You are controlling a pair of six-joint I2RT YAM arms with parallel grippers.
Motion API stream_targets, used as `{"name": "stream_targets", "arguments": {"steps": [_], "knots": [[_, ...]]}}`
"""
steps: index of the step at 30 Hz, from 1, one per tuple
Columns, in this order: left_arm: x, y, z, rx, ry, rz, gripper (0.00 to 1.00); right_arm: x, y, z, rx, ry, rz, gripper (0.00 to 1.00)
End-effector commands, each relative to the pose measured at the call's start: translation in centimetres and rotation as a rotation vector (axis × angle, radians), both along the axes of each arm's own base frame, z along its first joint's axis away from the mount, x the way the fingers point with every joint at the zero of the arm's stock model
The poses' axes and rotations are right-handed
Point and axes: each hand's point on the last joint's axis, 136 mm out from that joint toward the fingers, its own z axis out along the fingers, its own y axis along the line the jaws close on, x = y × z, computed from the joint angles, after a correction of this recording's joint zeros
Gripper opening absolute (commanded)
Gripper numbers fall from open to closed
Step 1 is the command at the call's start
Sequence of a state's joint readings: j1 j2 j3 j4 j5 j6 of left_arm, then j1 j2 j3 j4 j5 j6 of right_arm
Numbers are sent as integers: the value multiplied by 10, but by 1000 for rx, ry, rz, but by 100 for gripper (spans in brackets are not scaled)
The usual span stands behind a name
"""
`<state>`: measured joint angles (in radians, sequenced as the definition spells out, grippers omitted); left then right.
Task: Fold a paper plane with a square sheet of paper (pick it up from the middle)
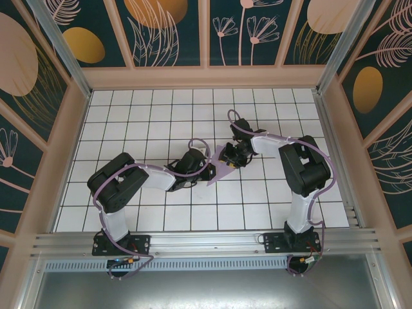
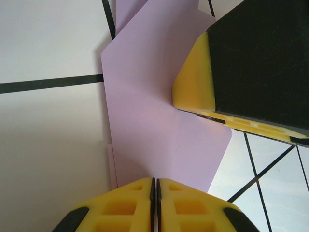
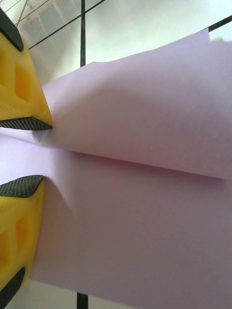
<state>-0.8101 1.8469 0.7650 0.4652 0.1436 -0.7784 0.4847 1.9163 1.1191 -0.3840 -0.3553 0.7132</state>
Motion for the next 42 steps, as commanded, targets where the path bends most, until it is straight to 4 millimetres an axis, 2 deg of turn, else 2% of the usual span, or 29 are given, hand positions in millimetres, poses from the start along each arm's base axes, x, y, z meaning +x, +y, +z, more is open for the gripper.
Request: {"name": "stream_targets", "arguments": {"steps": [1,9,15,21,25,30,36,38,42], "knots": [[0,2,-7,44,4,-1,13,-49,-71,-101,-367,176,-20,40],[-4,5,-18,82,41,-7,12,-52,-71,-104,-376,182,-15,39],[-9,10,-29,131,88,-12,7,-54,-72,-105,-375,188,-16,39],[-15,16,-39,178,127,-18,0,-48,-67,-97,-352,169,-21,38],[-18,18,-42,199,139,-36,0,-40,-59,-84,-312,143,-20,38],[-23,17,-45,213,142,-78,0,-11,-44,-48,-222,54,-25,38],[-28,18,-49,221,151,-108,0,34,-17,29,-33,-146,7,38],[-29,18,-50,219,150,-114,0,43,-11,58,41,-221,28,38],[-30,17,-51,218,147,-127,0,45,3,94,141,-326,113,38]]}}
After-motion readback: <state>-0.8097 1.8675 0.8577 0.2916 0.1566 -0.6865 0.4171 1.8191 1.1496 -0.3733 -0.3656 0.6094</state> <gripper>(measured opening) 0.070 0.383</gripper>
